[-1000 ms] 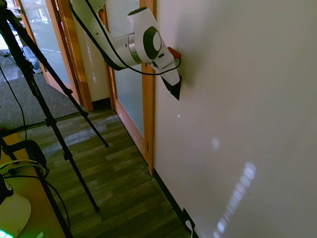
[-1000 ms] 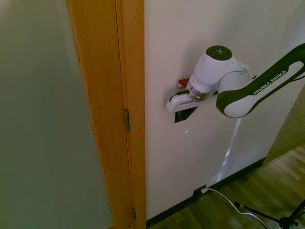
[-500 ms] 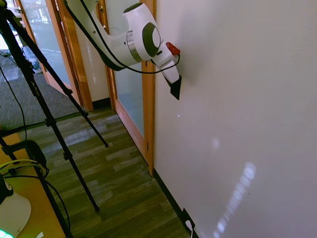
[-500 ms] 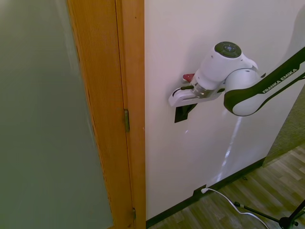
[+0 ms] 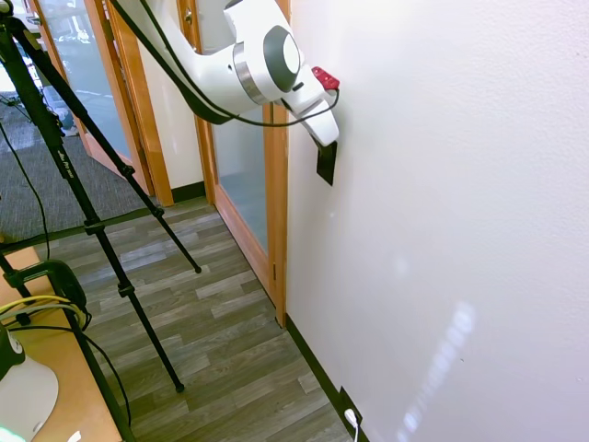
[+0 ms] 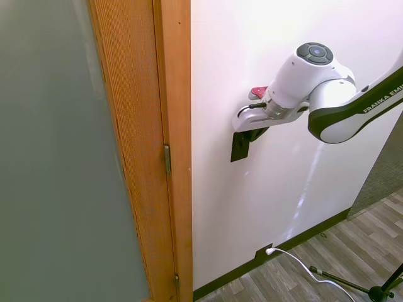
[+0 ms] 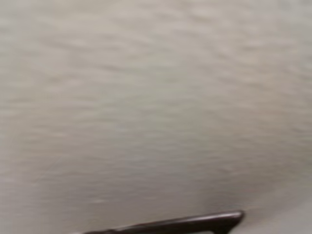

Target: Turn on the light

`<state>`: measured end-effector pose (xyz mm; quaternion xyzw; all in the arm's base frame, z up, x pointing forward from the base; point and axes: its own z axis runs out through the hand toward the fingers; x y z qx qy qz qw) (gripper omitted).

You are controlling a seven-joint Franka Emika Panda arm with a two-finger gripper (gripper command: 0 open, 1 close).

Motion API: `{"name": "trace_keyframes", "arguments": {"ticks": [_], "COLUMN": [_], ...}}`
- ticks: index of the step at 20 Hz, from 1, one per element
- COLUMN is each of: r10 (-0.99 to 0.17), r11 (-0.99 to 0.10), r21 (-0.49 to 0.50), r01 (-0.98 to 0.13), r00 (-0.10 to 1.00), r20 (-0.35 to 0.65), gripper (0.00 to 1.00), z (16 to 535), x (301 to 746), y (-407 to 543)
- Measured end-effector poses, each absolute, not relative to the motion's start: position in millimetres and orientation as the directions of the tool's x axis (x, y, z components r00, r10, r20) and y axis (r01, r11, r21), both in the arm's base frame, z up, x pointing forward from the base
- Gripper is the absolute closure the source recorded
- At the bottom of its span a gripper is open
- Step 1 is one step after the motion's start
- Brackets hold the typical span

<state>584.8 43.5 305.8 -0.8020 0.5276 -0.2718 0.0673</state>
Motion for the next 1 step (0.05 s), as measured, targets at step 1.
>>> {"name": "trace_keyframes", "arguments": {"ticks": [1], "r10": [-0.884], "r11": [-0.434], "r21": [-0.403], "r01": [-0.806], "r00": [0.296], "r20": [0.362], "gripper": [0.00], "z": [305.0], "x": [577.7], "y": [36.0]}}
